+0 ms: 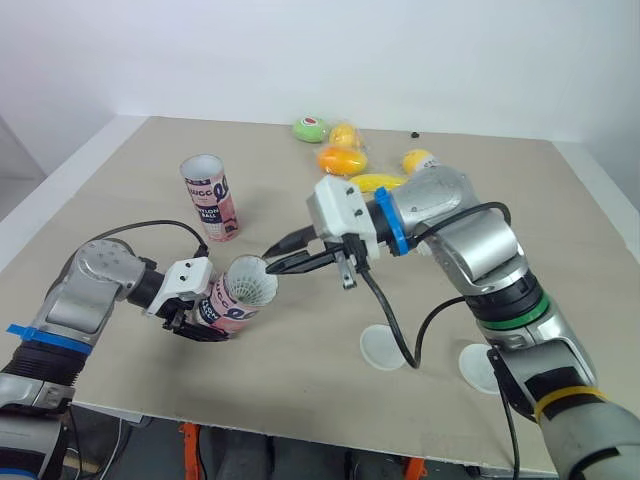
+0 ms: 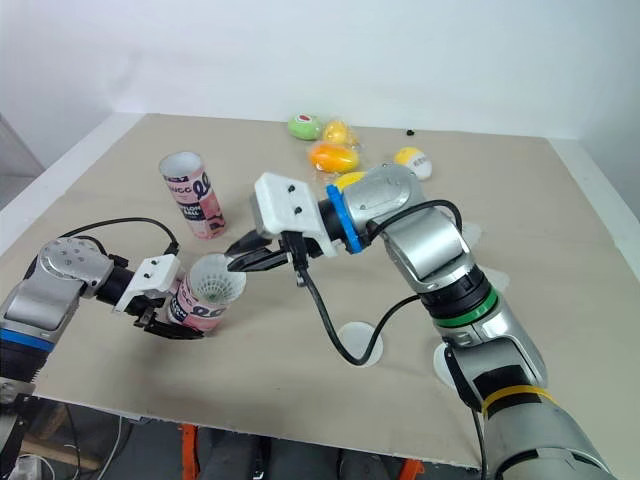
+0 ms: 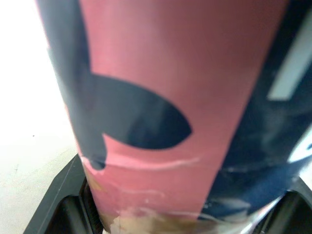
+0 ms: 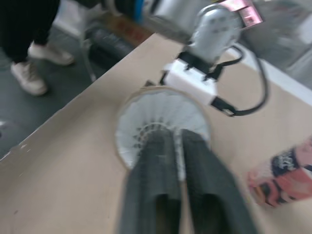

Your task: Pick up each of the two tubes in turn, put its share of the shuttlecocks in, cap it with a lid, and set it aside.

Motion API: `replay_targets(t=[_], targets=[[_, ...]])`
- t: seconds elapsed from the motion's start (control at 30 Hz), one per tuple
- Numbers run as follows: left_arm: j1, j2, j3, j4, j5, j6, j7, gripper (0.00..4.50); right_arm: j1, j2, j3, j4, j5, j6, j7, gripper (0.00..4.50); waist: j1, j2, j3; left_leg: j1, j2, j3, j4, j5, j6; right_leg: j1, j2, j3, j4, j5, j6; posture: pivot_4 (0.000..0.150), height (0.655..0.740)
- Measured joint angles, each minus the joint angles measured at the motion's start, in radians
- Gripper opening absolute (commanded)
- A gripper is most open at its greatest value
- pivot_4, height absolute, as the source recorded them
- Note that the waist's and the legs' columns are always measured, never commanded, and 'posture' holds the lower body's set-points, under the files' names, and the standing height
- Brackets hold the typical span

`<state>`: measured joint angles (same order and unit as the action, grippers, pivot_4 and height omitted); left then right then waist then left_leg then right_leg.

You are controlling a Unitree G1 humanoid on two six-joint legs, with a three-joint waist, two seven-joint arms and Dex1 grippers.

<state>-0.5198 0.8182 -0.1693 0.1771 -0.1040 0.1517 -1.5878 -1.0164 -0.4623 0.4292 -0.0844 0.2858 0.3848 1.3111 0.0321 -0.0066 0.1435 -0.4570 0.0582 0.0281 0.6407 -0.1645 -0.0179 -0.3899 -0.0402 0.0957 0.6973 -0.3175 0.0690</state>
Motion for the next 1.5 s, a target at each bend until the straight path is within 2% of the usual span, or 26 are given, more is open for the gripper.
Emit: replay_targets(t=[0.3, 0.5, 0.7, 1.07, 1.17, 1.27, 1.4, 1.5], targets=[[-0.006, -0.004, 0.000, 0.003, 0.006, -0.001, -0.008, 3.10, -0.087, 0.079, 0.085, 0.097, -0.061, -0.043, 0.085, 0.05, 0.000, 0.000, 0.000, 0.000, 0.000, 0.000, 0.000, 0.000, -0.001, 0.000, 0.000, -0.001, 0.000, 0.000, -0.001, 0.150, 0.6946], [-0.015, -0.011, -0.001, 0.022, 0.008, -0.004, -0.011, 3.10, -0.184, 0.186, 0.160, 0.276, -0.143, -0.127, 0.136, 0.05, 0.001, 0.000, 0.000, 0.000, 0.002, -0.001, 0.000, 0.001, -0.002, 0.000, 0.001, -0.004, 0.001, 0.000, -0.002, 0.150, 0.6946], [-0.017, -0.014, 0.000, 0.029, 0.008, -0.004, -0.010, 3.10, -0.218, 0.257, 0.188, 0.408, -0.217, -0.203, 0.157, 0.05, 0.001, 0.000, 0.000, 0.000, 0.003, -0.001, 0.000, 0.003, -0.003, 0.000, 0.000, -0.007, 0.001, 0.001, -0.003, 0.150, 0.6946], [-0.015, -0.009, 0.001, 0.032, 0.007, -0.001, -0.006, 3.10, -0.219, 0.317, 0.184, 0.503, -0.279, -0.265, 0.151, 0.05, 0.000, 0.000, 0.000, 0.001, 0.005, -0.002, -0.001, 0.003, -0.004, 0.000, 0.001, -0.010, 0.002, 0.001, -0.005, 0.150, 0.6946], [-0.015, -0.013, 0.008, 0.037, 0.006, -0.002, -0.005, 3.10, -0.226, 0.334, 0.148, 0.542, -0.254, -0.225, 0.157, 0.05, 0.000, 0.000, 0.001, 0.000, 0.006, -0.003, -0.001, 0.005, -0.005, 0.000, 0.001, -0.012, 0.002, 0.001, -0.005, 0.150, 0.6946], [-0.017, -0.024, 0.010, 0.041, 0.005, -0.018, -0.003, 3.10, -0.246, 0.301, 0.084, 0.526, -0.190, -0.177, 0.209, 0.05, 0.001, 0.000, 0.001, -0.002, 0.006, -0.003, -0.001, 0.006, -0.005, 0.000, 0.000, -0.013, 0.002, 0.002, -0.006, 0.150, 0.6946], [-0.019, -0.047, 0.018, 0.063, -0.009, -0.046, 0.001, 3.10, -0.293, 0.177, -0.011, 0.450, -0.096, -0.133, 0.255, 0.05, 0.003, 0.000, 0.001, -0.005, 0.005, -0.001, -0.001, 0.008, -0.003, 0.000, -0.003, -0.015, 0.002, 0.001, -0.005, 0.150, 0.6946], [-0.026, -0.084, 0.031, 0.079, -0.021, -0.060, 0.030, 3.10, -0.294, 0.127, -0.013, 0.409, -0.067, -0.122, 0.259, 0.05, 0.002, -0.001, 0.002, -0.005, 0.005, -0.001, -0.001, 0.008, -0.003, -0.001, -0.004, -0.016, 0.002, 0.002, -0.005, 0.150, 0.6946]])
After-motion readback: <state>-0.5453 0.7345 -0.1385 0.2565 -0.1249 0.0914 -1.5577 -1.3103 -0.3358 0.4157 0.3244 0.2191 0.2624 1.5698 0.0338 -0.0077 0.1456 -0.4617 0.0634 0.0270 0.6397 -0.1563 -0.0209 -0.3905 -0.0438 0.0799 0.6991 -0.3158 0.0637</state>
